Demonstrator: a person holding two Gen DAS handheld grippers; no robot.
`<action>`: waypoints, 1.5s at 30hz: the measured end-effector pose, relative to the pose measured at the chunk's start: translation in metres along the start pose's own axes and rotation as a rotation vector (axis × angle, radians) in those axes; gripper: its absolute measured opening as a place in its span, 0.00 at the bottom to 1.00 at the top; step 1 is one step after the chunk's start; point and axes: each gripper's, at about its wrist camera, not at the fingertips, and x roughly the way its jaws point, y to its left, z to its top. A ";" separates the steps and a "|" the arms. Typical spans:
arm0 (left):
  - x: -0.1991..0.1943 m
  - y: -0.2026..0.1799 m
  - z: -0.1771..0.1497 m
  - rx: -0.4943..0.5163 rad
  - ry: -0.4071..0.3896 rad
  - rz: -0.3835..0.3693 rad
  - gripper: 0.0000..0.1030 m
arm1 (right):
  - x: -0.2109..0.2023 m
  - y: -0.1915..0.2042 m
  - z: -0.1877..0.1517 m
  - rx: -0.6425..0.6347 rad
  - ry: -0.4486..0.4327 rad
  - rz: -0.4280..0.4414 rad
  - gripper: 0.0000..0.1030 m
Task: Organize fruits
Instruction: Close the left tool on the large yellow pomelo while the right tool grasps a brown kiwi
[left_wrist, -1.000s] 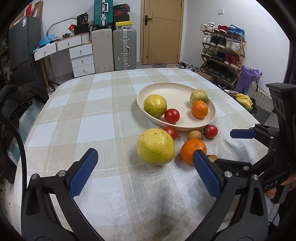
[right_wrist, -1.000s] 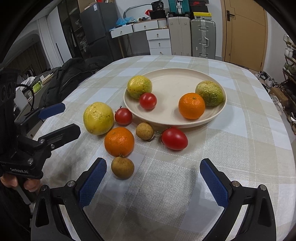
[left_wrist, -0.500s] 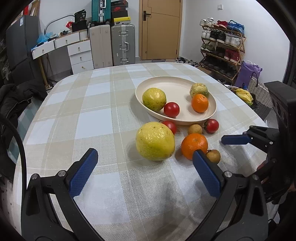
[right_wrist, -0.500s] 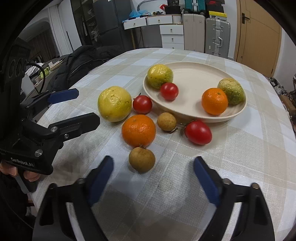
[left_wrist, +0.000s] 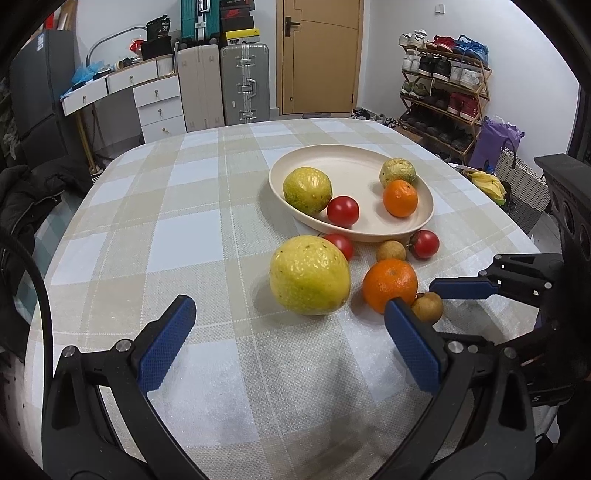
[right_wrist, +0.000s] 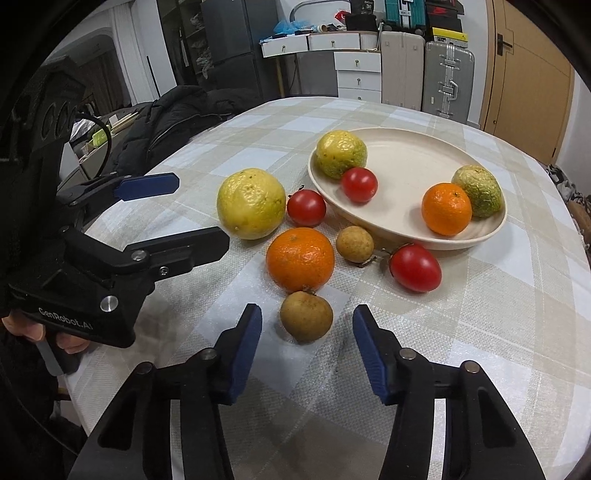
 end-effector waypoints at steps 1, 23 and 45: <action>0.001 0.000 0.000 0.001 0.001 0.001 0.99 | 0.000 0.000 0.000 -0.001 -0.001 -0.003 0.52; 0.018 0.008 0.001 -0.040 0.046 0.026 0.99 | -0.020 -0.014 0.004 0.047 -0.087 -0.015 0.28; 0.043 0.008 0.015 -0.071 0.087 -0.049 0.69 | -0.032 -0.029 0.006 0.111 -0.139 -0.037 0.28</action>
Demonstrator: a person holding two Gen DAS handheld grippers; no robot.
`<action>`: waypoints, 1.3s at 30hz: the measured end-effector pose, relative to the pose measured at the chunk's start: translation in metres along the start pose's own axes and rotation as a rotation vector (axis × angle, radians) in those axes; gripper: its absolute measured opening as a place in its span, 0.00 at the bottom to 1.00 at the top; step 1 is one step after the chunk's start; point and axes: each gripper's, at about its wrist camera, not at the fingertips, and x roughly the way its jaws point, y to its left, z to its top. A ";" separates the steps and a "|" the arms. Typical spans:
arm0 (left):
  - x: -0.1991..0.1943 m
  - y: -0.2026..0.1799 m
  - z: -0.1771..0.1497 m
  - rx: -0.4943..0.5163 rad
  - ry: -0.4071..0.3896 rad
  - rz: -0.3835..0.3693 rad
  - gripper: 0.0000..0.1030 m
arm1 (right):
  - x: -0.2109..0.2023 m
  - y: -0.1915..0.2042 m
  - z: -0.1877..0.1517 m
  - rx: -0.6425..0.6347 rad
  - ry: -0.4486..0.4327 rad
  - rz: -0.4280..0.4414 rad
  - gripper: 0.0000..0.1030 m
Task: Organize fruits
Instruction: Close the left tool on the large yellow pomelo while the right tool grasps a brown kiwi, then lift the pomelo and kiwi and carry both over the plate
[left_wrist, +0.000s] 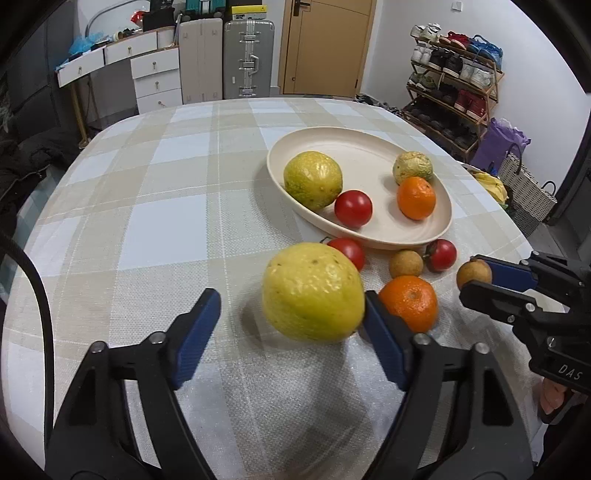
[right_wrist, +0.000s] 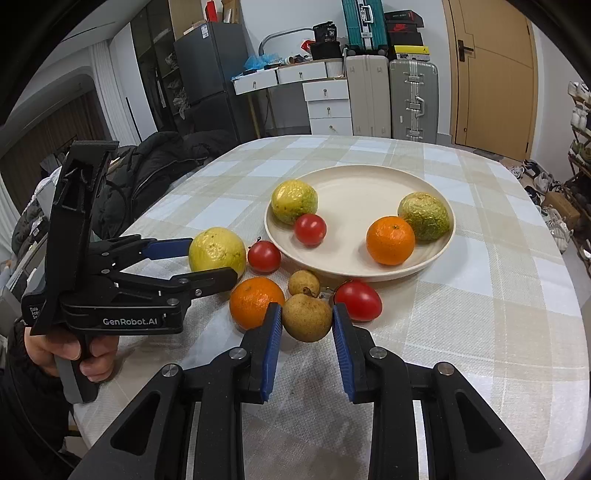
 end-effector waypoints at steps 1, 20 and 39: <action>0.000 0.000 0.000 -0.004 -0.002 -0.011 0.65 | 0.000 0.000 0.000 -0.002 0.000 -0.001 0.28; -0.016 -0.007 -0.009 0.006 -0.044 -0.069 0.49 | -0.001 -0.003 0.000 0.004 -0.007 -0.005 0.28; -0.052 -0.019 -0.004 0.021 -0.132 -0.089 0.49 | -0.009 -0.011 0.002 0.023 -0.040 -0.014 0.28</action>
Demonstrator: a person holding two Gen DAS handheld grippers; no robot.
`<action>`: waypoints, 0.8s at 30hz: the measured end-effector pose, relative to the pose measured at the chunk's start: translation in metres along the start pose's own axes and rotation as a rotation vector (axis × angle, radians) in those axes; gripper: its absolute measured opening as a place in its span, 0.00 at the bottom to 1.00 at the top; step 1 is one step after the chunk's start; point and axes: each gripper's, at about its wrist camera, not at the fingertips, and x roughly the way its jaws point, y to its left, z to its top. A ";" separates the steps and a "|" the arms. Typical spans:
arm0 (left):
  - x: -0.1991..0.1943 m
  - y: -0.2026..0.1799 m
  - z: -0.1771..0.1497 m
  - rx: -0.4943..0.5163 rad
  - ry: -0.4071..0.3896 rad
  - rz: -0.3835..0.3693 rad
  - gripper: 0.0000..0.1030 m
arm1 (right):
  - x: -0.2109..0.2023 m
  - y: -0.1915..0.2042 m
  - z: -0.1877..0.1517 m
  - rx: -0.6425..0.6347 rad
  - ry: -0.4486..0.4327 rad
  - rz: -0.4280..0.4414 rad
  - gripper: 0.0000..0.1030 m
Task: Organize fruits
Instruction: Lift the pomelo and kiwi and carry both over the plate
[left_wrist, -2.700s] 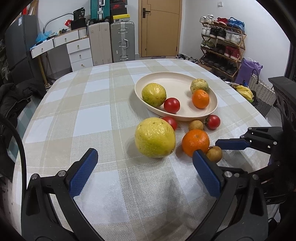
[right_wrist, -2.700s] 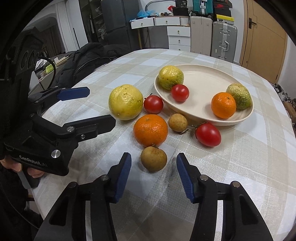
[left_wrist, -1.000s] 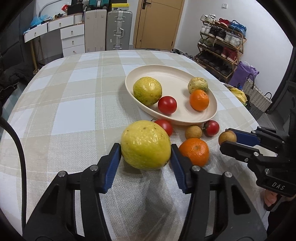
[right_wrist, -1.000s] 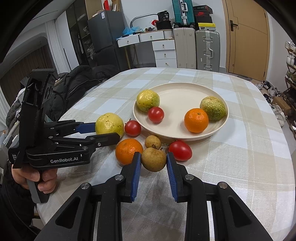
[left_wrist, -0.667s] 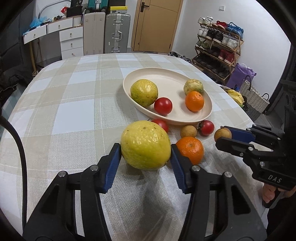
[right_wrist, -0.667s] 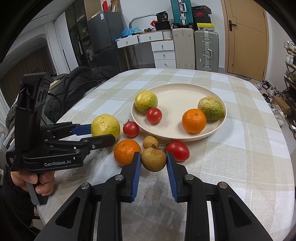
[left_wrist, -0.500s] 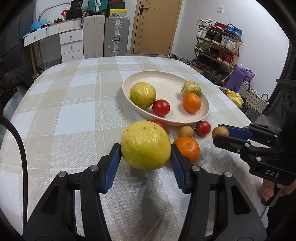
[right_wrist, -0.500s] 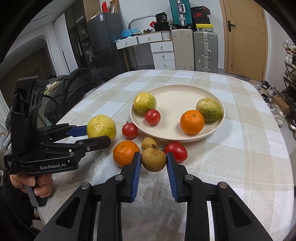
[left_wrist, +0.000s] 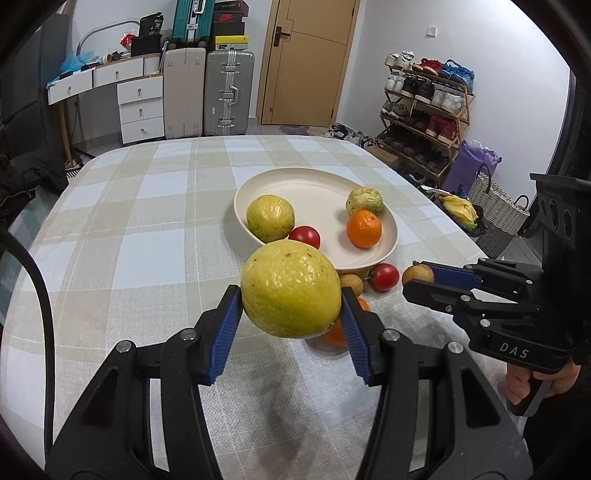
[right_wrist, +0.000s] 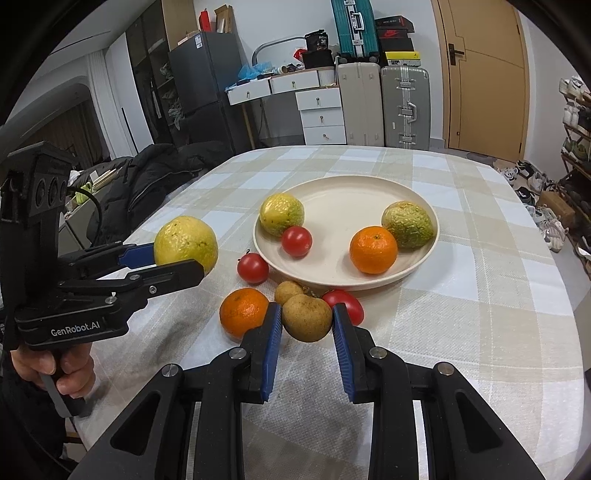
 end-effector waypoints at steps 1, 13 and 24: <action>0.000 -0.001 0.000 0.003 0.000 0.001 0.49 | -0.001 -0.001 0.000 0.002 -0.003 -0.001 0.28; 0.014 -0.015 0.012 0.019 -0.002 -0.015 0.49 | -0.002 -0.021 0.006 0.051 -0.023 -0.005 0.28; 0.043 -0.030 0.030 0.038 0.022 -0.040 0.49 | 0.004 -0.032 0.026 0.080 -0.052 -0.013 0.28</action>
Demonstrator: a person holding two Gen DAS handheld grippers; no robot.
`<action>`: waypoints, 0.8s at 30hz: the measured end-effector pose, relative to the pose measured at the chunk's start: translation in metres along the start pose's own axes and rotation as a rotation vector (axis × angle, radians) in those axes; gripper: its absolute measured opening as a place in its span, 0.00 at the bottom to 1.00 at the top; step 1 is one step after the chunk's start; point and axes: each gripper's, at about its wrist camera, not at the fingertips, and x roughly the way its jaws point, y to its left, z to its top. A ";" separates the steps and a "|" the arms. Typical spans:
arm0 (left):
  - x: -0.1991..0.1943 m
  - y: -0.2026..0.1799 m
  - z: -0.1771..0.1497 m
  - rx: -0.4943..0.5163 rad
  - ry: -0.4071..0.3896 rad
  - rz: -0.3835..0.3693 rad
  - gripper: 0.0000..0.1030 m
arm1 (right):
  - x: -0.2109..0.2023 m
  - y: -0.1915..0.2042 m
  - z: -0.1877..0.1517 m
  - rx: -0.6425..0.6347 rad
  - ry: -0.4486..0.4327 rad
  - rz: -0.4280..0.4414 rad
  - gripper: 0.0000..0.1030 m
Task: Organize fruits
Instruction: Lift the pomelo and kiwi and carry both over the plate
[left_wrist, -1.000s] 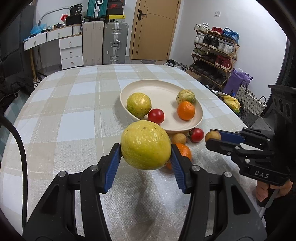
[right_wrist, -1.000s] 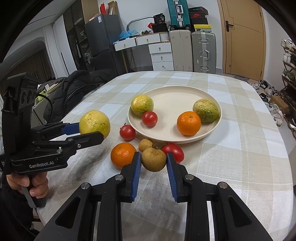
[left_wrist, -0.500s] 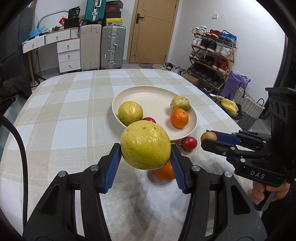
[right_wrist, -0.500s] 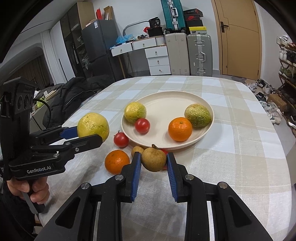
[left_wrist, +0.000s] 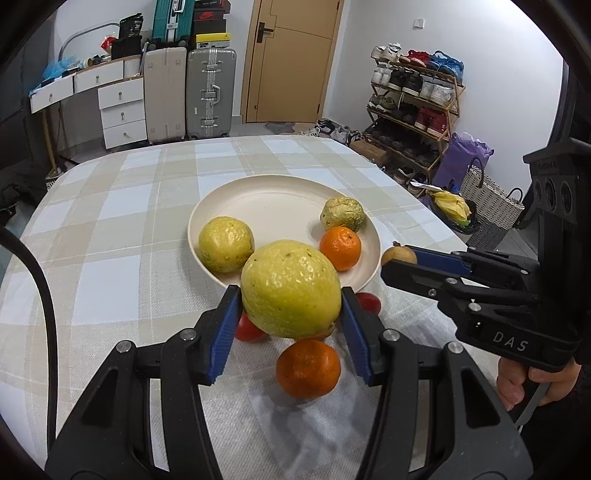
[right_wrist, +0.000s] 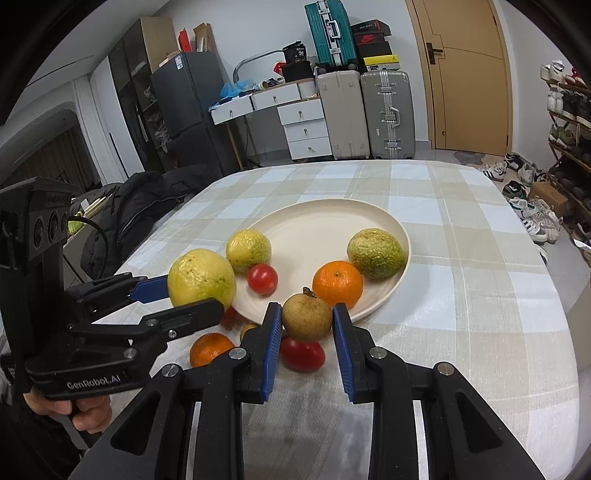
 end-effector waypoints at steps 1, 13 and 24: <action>0.002 0.000 0.001 0.000 0.003 -0.005 0.49 | 0.001 -0.001 0.001 0.005 -0.005 -0.002 0.28; 0.020 -0.003 0.014 0.032 0.005 0.015 0.49 | 0.030 -0.019 0.010 0.101 0.036 0.040 0.28; 0.040 0.002 0.013 0.033 0.036 0.003 0.49 | 0.048 -0.022 0.014 0.098 0.067 0.027 0.28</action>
